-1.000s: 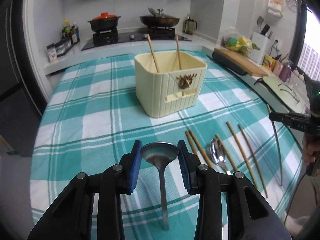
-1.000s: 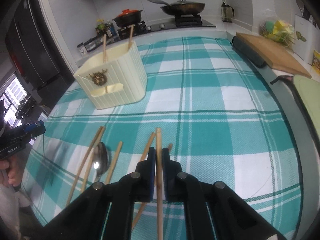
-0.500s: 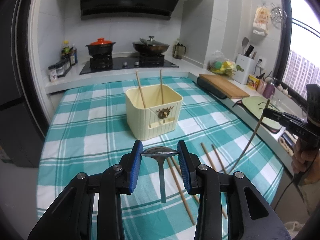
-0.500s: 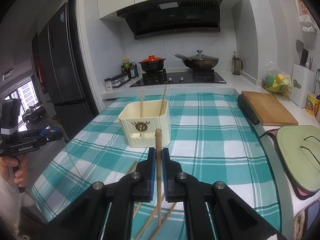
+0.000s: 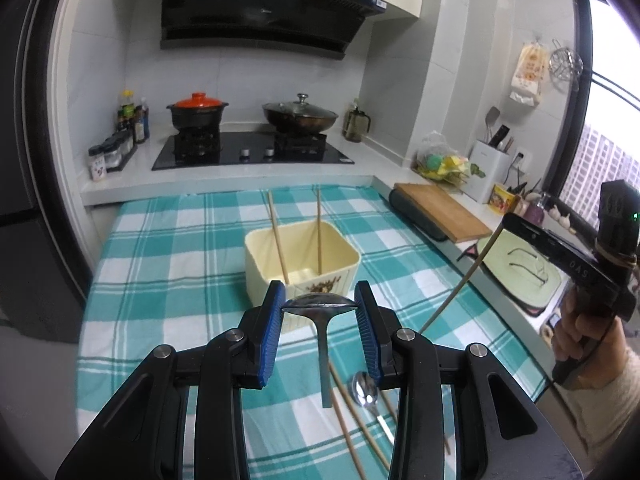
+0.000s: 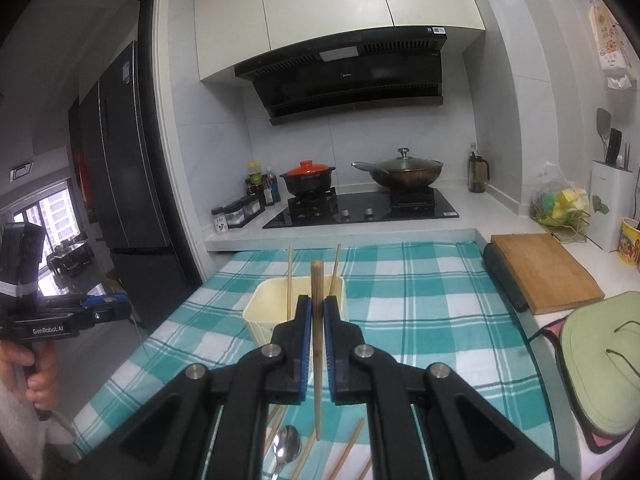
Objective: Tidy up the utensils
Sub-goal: 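Carry the spoon and chopstick to the cream holder with both tools, then open the right tool over the holder while the left tool releases the spoon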
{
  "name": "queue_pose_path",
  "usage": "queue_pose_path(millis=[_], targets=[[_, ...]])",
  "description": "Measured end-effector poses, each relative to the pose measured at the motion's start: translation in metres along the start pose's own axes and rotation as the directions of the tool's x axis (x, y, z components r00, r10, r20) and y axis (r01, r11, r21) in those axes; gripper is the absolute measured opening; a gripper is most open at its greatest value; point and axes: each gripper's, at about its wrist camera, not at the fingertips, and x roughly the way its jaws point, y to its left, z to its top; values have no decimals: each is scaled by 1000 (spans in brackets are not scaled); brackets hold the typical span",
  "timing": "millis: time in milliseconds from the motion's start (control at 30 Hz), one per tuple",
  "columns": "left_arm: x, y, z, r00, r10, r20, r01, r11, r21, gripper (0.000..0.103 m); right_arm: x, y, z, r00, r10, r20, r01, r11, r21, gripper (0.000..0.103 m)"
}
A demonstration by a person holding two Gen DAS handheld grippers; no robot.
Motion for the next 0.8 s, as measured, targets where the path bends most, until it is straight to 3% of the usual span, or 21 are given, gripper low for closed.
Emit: queue_pose_path(millis=[233,400,567,667,800], targets=[[31,6,72,997,34,75,-34,999,-2,36,34,11,70,995,22,97,-18,999,-43,6],[86,22,99,997,55,63,-49,996,-79,36,84,17,97,993,47,109,-41,998,-55,6],[153,30,98,997,67,-22,-69,992,-109,36,159,17,90,999,21,-30,-24,996,-86,6],[193,30,88,994,74,-86,-83,990,-114,36,203,8,77,985,1,-174,-13,998,-67,6],[234,29,76,983,90,-157,-107,989,-103,36,240,-10,56,963,-27,-268,20,999,-31,6]])
